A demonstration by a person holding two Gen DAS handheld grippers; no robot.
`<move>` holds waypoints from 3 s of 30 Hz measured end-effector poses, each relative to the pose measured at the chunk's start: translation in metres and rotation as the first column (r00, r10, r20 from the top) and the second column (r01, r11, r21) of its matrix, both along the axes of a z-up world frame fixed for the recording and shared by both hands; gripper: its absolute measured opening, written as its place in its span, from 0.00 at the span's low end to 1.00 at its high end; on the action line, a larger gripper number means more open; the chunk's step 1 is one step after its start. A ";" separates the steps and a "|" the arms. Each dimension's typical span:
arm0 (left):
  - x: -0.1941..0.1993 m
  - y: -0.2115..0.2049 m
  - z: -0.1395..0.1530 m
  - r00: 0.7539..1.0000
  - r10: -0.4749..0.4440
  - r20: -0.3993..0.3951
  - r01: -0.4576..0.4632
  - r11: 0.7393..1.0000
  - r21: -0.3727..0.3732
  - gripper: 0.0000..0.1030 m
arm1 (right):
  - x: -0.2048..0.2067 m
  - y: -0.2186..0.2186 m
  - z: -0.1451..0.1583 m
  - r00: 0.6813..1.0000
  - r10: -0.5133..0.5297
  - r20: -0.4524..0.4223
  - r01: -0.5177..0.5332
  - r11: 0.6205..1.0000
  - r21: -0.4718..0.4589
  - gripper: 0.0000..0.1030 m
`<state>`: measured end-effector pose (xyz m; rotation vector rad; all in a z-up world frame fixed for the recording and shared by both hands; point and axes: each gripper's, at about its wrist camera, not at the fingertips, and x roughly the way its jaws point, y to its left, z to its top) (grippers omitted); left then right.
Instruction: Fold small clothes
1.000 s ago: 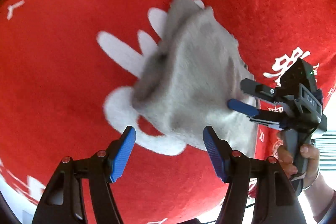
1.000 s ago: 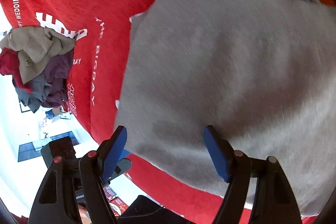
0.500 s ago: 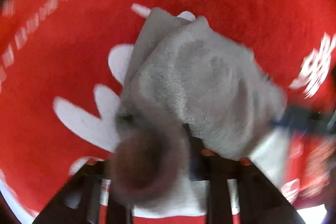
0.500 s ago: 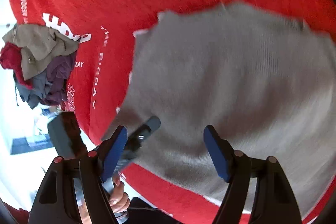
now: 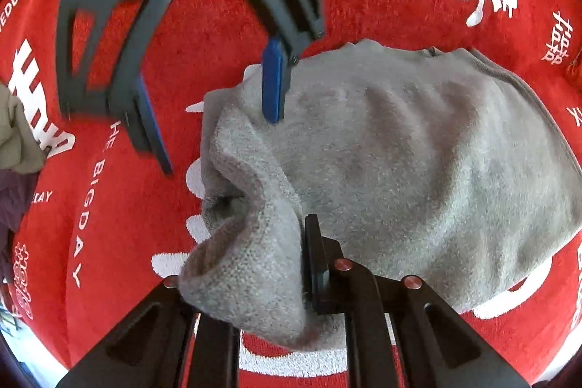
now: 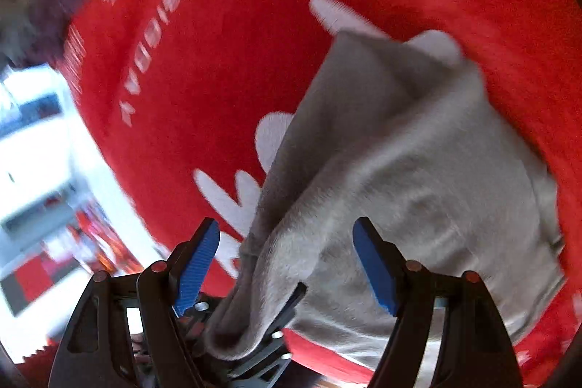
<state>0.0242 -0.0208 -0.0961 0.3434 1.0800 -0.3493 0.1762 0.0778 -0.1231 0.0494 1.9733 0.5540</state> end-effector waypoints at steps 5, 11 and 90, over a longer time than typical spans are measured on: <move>-0.006 -0.005 -0.003 0.999 -0.035 0.029 0.034 0.999 0.024 0.14 | -0.008 0.044 -0.020 0.978 0.207 -0.035 -0.210 0.970 -0.121 0.77; -0.011 -0.018 0.003 0.993 -0.089 0.076 0.083 0.993 0.082 0.14 | -0.025 0.062 -0.030 0.927 0.376 -0.011 -0.367 0.899 -0.238 0.53; -0.003 -0.129 -0.034 0.922 -0.148 -0.359 0.150 0.988 -0.022 0.83 | -0.361 -0.428 -0.010 0.180 -0.958 0.222 0.912 0.247 0.327 0.45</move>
